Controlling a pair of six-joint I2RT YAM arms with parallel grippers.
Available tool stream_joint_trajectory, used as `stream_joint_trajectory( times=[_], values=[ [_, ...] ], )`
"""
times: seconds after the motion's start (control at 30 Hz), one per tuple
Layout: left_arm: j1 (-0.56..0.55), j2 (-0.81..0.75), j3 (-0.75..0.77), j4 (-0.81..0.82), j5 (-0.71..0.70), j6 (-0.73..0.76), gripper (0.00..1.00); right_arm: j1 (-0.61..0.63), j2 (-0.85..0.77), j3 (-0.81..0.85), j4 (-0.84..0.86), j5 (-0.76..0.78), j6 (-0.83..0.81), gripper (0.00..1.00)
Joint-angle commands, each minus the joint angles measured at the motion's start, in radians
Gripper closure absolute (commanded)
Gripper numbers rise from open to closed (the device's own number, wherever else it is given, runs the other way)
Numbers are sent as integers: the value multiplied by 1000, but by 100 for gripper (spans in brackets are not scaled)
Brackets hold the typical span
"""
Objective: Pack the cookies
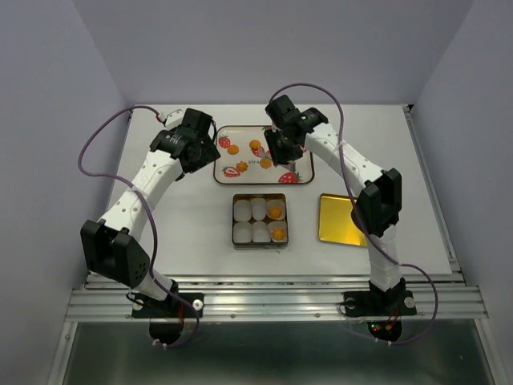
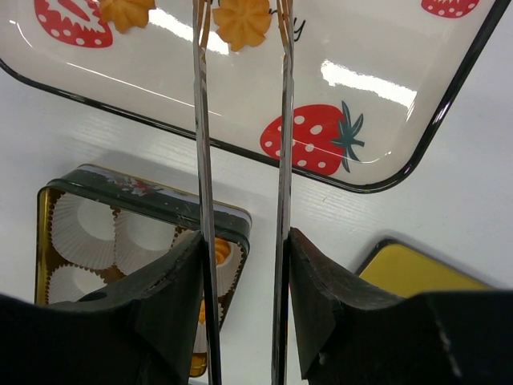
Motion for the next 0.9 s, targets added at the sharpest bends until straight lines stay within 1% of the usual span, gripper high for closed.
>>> stream_joint_trajectory(
  times=[0.0,0.3,0.87],
  values=[
    [-6,-31,-9,7,-18,17,1,-3,-1,-3,47,-8,-18,51],
    [-5,-19,-9,24,-19,37,1,-3,-7,-56,45,-16,-23,50],
    [-3,-24,-35,42,-18,33,1,25,16,-84,52,-8,-35,48]
  ],
)
